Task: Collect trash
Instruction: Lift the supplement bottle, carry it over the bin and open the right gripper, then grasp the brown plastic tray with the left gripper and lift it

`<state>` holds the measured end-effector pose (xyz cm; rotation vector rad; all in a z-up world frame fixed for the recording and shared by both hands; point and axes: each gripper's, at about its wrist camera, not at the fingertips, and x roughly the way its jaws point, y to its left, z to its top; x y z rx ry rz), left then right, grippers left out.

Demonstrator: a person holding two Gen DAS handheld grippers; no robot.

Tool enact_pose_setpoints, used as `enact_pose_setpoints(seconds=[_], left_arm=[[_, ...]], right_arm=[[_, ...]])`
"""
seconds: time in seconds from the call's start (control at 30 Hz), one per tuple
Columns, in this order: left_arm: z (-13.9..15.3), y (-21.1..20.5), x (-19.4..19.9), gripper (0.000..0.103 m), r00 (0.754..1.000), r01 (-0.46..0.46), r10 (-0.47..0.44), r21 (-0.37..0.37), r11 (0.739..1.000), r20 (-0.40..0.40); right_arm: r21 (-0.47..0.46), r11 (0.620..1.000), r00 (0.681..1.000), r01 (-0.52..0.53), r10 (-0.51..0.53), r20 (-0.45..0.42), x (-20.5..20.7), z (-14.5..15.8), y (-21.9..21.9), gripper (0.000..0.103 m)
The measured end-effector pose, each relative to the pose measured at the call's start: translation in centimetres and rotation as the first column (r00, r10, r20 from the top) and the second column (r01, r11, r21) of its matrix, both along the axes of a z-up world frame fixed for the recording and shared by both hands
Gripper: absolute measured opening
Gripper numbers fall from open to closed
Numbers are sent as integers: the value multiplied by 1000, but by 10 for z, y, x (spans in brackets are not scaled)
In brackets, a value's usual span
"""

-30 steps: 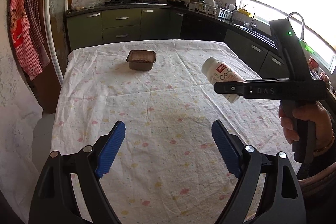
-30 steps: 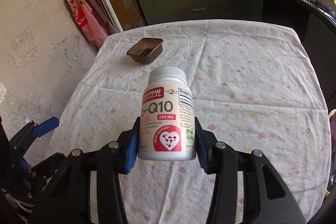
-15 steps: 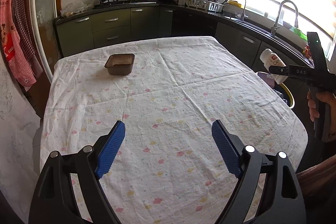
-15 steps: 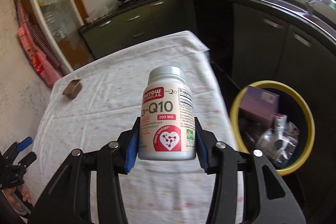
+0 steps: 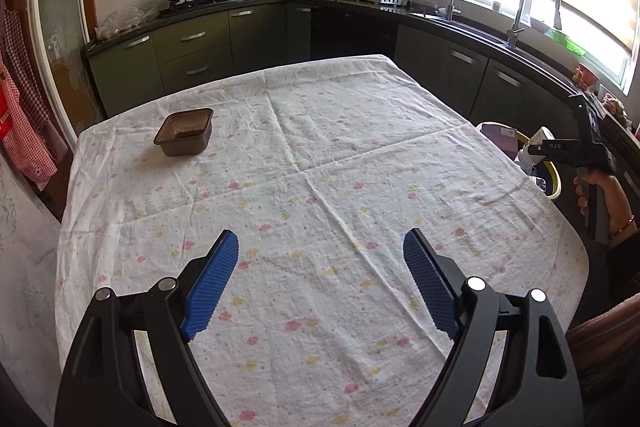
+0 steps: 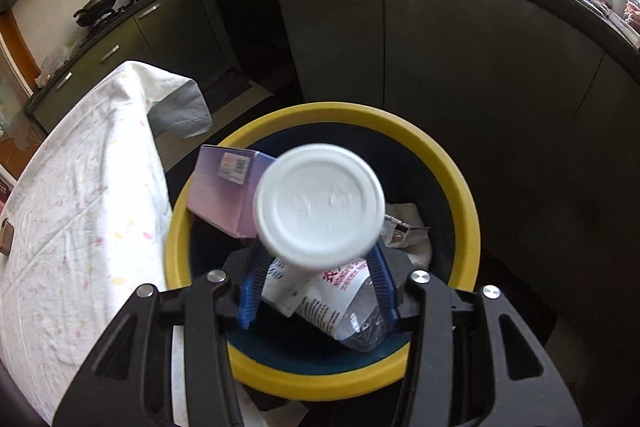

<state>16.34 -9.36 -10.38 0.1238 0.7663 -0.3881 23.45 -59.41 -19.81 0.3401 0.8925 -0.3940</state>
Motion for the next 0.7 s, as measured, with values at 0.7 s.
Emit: enact_pose_setpoints(seconds=[0.7], left_arm=[[-5, 17, 35, 89, 999, -40, 41, 27, 999, -30]], right_arm=[[40, 995, 978, -95, 85, 192, -39, 50, 35, 60]])
